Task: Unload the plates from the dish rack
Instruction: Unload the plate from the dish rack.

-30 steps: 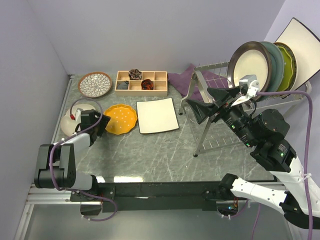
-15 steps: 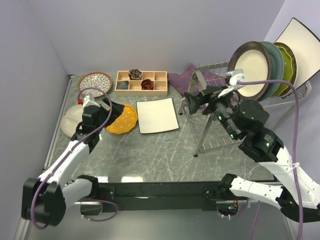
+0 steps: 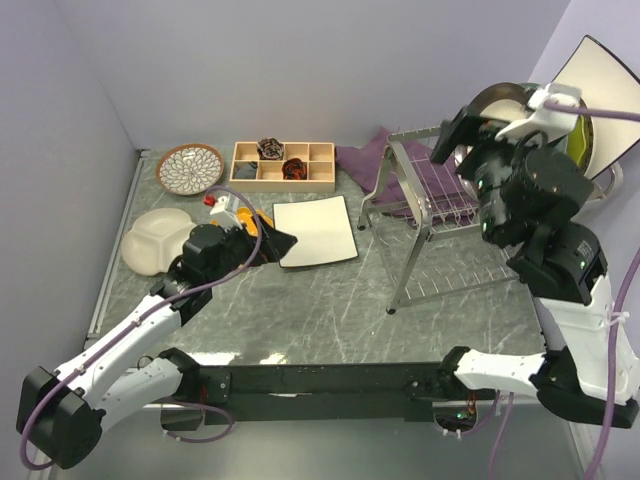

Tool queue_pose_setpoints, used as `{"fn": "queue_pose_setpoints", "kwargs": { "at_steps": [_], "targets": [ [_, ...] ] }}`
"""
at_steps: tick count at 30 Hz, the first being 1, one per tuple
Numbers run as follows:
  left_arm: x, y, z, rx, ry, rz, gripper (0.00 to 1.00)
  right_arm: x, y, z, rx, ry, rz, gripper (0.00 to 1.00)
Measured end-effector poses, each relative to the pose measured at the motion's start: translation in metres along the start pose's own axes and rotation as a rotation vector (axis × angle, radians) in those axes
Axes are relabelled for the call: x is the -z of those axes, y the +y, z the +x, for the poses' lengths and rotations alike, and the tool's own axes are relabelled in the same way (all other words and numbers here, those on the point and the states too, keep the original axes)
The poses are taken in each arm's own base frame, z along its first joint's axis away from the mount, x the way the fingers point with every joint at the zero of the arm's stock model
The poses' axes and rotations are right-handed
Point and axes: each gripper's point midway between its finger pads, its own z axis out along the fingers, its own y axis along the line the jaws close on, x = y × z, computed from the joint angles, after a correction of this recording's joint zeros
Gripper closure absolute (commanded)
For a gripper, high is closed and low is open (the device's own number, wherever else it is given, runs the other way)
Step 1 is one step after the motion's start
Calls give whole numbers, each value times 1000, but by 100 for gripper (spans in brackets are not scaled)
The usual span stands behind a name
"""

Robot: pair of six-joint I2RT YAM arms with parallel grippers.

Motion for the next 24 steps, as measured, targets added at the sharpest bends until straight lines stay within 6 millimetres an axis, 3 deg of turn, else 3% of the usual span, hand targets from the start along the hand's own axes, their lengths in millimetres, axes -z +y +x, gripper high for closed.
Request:
{"fn": "queue_pose_setpoints", "kwargs": {
  "at_steps": [4,10,24],
  "targets": [
    [4,-2,15,-20,30,26,1,-9,-32,-16,38,-13,158,2],
    [15,-10,13,-34,-2,64,0,-18,-77,0,149,54,304,6],
    [17,-11,11,-37,-25,71,1,-23,-107,27,223,150,356,23]
  ]
}}
